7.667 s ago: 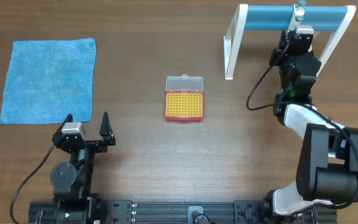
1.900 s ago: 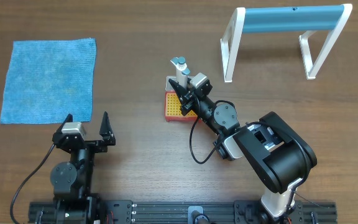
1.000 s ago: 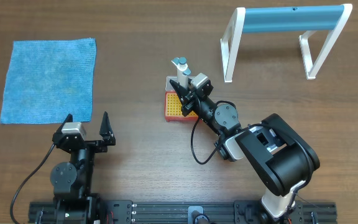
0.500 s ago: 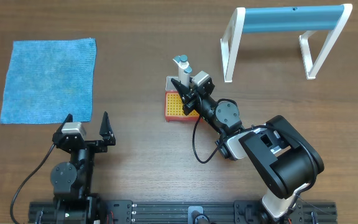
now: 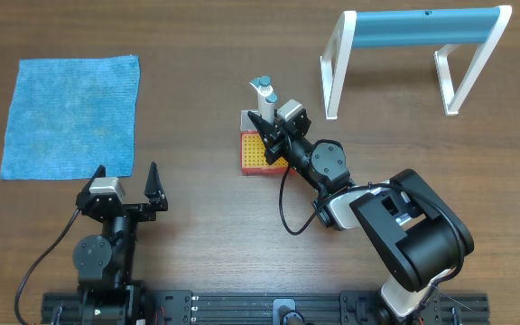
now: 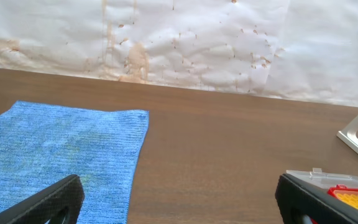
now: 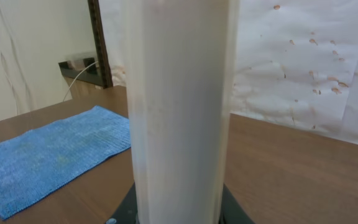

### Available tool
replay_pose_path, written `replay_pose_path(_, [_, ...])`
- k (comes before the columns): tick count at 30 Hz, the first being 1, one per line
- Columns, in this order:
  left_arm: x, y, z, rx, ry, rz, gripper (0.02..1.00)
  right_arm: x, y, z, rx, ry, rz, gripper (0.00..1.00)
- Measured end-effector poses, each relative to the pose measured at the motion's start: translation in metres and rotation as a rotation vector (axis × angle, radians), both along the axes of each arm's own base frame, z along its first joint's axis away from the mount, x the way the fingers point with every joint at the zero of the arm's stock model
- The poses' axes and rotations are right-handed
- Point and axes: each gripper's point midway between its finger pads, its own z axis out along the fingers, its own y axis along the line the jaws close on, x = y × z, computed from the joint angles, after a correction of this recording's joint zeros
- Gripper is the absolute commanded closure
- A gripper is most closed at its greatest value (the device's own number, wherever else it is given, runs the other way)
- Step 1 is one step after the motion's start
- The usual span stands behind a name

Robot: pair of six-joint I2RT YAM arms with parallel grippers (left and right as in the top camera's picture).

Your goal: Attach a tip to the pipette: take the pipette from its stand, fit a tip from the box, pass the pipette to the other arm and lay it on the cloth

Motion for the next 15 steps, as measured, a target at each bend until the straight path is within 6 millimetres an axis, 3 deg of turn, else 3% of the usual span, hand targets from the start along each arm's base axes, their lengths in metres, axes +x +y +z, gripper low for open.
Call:
replay_pose_path(10, [0.0, 0.0, 0.0, 0.0, 0.0, 0.0, 0.02, 0.002, 0.001, 0.008, 0.01, -0.018, 0.0, 0.925])
replay_pose_path(15, [0.0, 0.0, 0.0, 0.0, 0.0, 0.0, 0.02, 0.0, 0.0, 0.028, 0.033, -0.058, -0.001, 0.925])
